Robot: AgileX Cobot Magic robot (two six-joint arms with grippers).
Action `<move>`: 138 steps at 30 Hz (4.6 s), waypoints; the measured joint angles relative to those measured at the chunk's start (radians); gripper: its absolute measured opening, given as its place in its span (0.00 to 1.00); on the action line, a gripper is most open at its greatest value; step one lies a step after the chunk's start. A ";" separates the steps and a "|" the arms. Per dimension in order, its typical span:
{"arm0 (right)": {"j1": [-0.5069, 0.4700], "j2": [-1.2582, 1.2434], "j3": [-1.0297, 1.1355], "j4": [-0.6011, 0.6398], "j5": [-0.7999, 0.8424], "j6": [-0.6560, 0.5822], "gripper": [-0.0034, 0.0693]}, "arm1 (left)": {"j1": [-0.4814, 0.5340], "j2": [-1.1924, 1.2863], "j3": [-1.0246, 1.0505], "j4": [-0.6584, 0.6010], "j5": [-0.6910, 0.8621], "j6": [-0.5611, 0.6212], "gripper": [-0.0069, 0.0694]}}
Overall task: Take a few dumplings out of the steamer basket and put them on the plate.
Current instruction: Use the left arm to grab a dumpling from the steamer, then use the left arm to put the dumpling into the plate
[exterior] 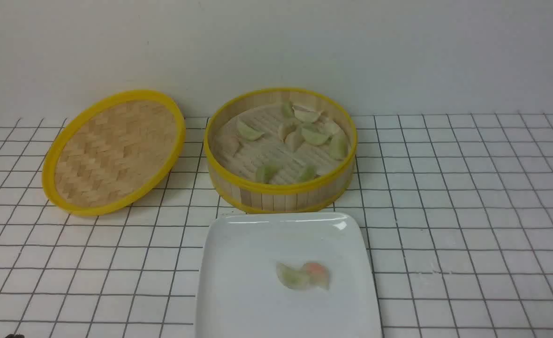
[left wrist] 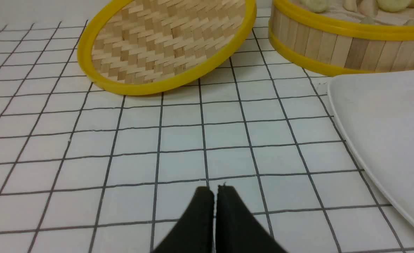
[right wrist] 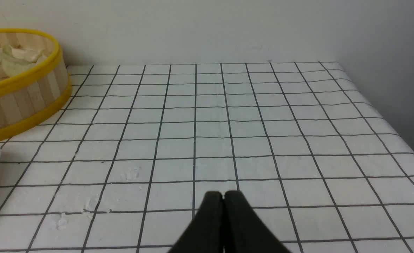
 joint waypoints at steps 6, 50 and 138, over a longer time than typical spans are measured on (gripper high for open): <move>0.000 0.000 0.000 0.000 0.000 0.000 0.04 | 0.000 0.000 0.000 0.000 0.000 0.000 0.08; 0.000 0.000 0.008 0.366 -0.474 0.200 0.04 | 0.000 0.870 -0.907 -0.296 0.333 -0.090 0.08; 0.181 1.182 -1.118 0.551 0.748 -0.305 0.10 | -0.511 1.892 -1.423 -0.047 0.679 0.099 0.40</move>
